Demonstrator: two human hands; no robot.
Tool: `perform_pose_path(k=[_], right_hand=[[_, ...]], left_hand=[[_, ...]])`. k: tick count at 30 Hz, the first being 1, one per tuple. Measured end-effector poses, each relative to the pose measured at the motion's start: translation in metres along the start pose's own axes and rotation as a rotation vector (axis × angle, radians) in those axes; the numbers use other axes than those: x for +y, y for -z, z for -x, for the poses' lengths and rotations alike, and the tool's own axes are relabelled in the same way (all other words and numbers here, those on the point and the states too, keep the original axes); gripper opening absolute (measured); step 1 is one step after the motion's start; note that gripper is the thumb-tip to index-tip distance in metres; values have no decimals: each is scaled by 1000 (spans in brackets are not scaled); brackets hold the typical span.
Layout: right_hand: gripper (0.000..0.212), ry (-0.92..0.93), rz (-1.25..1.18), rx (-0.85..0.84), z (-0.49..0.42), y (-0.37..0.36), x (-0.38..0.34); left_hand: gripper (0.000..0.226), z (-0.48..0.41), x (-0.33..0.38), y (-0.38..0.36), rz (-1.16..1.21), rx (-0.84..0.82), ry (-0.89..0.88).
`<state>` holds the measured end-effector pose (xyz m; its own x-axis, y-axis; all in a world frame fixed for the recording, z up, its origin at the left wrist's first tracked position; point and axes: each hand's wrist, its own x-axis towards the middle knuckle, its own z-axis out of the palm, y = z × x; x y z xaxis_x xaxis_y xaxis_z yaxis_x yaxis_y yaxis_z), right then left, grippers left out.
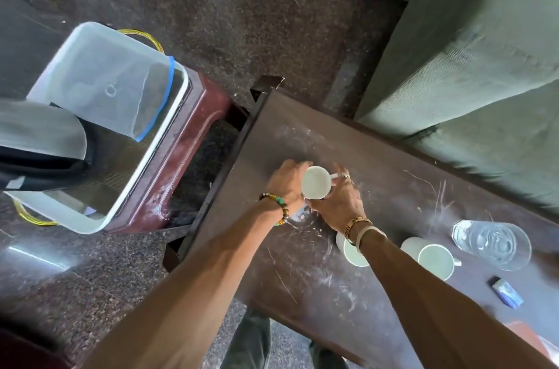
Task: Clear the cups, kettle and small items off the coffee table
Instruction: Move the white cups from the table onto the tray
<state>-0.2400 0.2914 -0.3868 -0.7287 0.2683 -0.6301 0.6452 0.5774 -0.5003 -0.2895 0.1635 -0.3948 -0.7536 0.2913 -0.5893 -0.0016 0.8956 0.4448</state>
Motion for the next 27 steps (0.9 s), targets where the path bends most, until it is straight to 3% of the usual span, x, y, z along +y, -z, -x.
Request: perform_pose_path(k=[7,15,20,25,27], right_hand=[[99,54,33,-11,24,12,-31],[103,146,-26,24,86,72,-151],[71,244,-49,60,123,90,-213],[37,323,-61,0,156,75,-226],[34,330,-82,-25,174,66,-227]], left_hand=[[78,31,-6,26,137,80,-7],[78,97,13,158,297,234,-69],[69,138,14,222,393,336,-109],[68,181,-1,229,379,430,-51],[63,200,-6,228,371,439,-15]])
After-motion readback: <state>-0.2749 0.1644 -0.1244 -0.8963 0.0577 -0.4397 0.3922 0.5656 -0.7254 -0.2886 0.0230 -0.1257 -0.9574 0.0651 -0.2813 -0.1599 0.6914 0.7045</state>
